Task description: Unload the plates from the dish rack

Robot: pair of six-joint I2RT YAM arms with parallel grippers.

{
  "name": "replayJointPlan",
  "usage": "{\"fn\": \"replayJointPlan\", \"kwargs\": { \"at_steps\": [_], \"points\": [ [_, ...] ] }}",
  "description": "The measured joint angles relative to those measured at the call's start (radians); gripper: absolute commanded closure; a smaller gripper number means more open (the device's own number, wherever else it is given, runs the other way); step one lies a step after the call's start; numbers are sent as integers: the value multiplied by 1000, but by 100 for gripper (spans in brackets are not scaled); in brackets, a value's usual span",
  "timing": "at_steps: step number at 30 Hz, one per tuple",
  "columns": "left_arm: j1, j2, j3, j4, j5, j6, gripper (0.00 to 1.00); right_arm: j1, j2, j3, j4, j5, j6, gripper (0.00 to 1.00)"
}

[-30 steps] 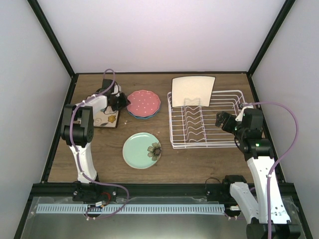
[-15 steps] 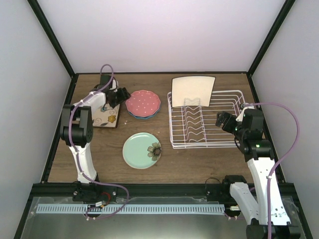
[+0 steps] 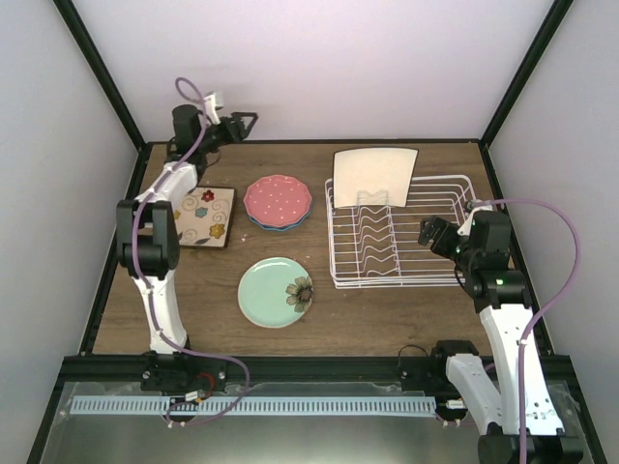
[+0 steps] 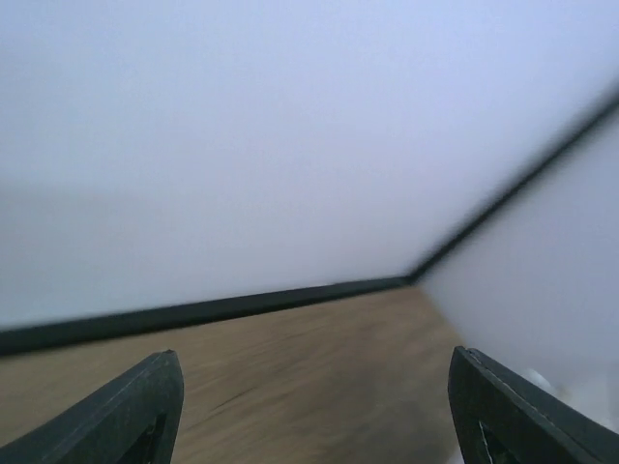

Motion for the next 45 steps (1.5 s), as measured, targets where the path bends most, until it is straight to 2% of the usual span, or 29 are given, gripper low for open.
{"fn": "replayJointPlan", "kwargs": {
  "at_steps": [2,5,12,20,29,35,41,45],
  "points": [
    [-31,43,21,159,137,-1,23,0,1,0,0,0,0,0],
    [-87,89,43,262,260,35,25,0,1,0,-2,3,0,0],
    [-195,120,47,261,411,235,29,0,-18,0,-20,15,7,0],
    [-274,120,48,124,411,501,31,0,-26,0,-35,18,10,0],
    [-333,122,79,82,377,608,31,0,-24,0,-50,18,4,0],
    [-357,161,148,82,347,630,36,0,-8,0,-52,17,-6,0],
    [-383,224,200,79,319,635,46,0,1,3,-53,17,-13,0],
    [-393,247,216,69,305,634,60,0,1,4,-55,17,-13,0]
  ]
}}
